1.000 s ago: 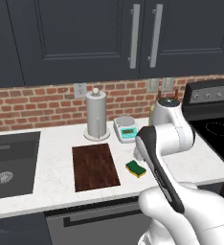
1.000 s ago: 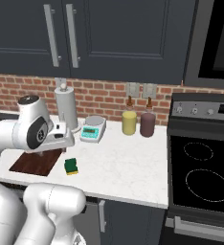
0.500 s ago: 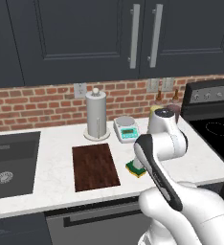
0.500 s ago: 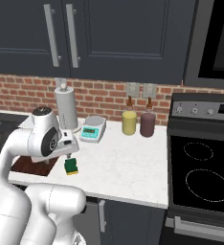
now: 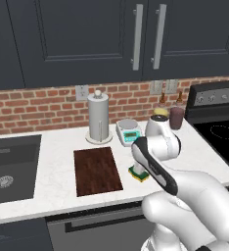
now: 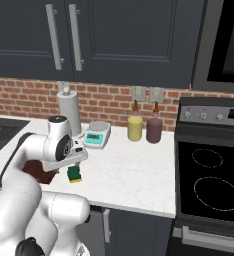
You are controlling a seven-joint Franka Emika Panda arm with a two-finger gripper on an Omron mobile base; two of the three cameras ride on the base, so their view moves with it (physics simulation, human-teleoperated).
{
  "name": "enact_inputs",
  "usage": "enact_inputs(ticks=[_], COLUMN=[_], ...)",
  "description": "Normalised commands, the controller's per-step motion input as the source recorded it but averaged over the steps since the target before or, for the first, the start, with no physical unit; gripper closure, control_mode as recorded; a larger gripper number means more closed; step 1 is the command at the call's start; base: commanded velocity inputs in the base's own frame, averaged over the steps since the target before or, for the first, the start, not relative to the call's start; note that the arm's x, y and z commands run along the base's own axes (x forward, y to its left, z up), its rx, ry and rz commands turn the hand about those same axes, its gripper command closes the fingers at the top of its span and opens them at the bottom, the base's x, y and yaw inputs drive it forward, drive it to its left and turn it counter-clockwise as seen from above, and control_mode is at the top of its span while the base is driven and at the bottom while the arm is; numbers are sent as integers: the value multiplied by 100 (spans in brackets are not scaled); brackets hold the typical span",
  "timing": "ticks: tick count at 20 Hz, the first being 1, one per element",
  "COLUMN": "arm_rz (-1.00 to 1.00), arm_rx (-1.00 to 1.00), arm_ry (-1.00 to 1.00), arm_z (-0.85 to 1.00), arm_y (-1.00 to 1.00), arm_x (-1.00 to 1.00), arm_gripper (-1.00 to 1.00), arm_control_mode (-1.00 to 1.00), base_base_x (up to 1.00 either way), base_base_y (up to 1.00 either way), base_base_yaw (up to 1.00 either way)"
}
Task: Pick up the sponge from the counter and clean the cutting board by briefly scrubbing or pressing down on the cutting board. Once finished, release the sponge.
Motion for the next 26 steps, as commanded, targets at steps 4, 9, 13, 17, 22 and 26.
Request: enact_inputs(ticks=[4, 9, 13, 17, 22, 26], arm_rz=[2, 0, 0, 0, 0, 0], arm_rx=[0, 0, 0, 0, 0, 0], arm_ry=[6, 6, 4, 3, 4, 1], arm_z=[-21, -12, -16, -22, -22, -23], arm_y=[15, 19, 11, 0, 0, 0], arm_x=[39, 31, 23, 1, 0, 0], arm_gripper=[-100, -100, -100, -100, -100, -100], arm_control_mode=[-100, -100, -100, -100, -100, -100], base_base_x=[0, 0, 0, 0, 0, 0], base_base_y=[0, 0, 0, 0, 0, 0], base_base_yaw=[0, 0, 0, 0, 0, 0])
